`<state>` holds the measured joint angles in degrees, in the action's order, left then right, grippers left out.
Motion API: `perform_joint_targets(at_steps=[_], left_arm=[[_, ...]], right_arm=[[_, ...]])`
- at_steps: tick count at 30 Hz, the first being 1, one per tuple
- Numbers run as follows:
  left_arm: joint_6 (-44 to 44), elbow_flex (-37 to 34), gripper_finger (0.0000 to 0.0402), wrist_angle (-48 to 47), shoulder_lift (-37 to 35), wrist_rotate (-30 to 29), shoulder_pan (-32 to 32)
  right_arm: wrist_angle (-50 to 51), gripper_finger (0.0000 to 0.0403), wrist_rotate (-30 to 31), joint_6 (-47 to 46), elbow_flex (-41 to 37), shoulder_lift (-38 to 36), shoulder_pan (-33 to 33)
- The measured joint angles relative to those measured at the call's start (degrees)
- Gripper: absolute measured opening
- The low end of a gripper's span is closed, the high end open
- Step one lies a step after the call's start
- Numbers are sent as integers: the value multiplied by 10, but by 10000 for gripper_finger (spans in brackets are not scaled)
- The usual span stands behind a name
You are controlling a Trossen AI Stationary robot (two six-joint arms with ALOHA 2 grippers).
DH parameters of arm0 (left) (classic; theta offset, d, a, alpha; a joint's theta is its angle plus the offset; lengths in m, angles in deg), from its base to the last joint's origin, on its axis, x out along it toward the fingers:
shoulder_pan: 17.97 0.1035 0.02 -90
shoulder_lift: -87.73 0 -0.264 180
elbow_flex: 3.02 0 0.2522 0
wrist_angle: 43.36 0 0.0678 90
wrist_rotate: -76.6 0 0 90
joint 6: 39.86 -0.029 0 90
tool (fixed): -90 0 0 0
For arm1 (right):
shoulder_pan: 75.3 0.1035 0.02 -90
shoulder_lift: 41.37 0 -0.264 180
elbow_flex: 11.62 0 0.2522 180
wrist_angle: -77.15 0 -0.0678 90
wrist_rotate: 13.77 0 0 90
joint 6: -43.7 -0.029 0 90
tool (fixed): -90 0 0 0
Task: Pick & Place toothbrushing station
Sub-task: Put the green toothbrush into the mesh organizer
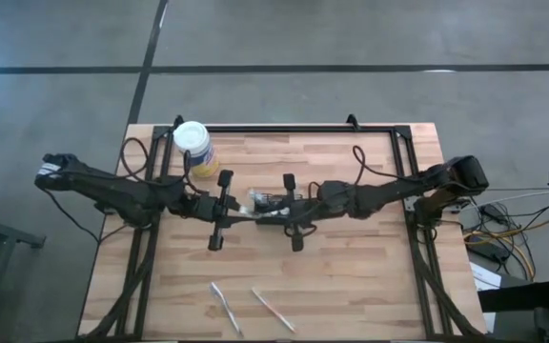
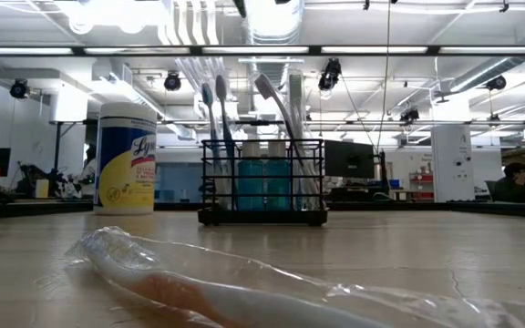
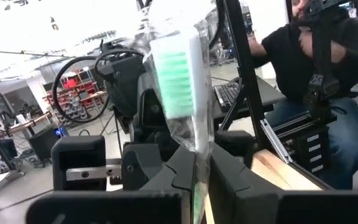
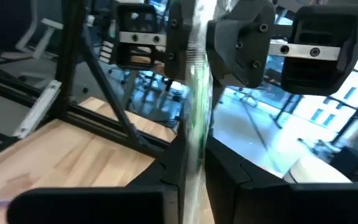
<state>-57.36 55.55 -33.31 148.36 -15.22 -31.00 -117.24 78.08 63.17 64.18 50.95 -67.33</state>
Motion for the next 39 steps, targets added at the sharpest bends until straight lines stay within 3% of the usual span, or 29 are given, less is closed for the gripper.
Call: perform_joint_targets(at_steps=[7,12,18,24,31,33,39], left_arm=[[2,3,21,-34,-64,8,5],[9,3,21,-95,-117,-1,6],[48,-2,21,-241,-198,-58,5],[91,-36,21,-281,-296,-59,4],[79,-146,21,-236,-376,-128,6],[62,-182,21,-184,-382,-131,6],[55,-267,21,-165,-411,-140,29]], right_arm=[[78,103,-5,-38,-3,-50,-6],[132,125,29,-47,-12,-109,-5],[123,89,35,-50,-108,-256,-6],[105,21,32,-83,-240,-432,3],[98,8,36,-107,-353,-594,6],[113,8,48,-109,-373,-632,5],[130,8,57,-141,-432,-736,-9]])
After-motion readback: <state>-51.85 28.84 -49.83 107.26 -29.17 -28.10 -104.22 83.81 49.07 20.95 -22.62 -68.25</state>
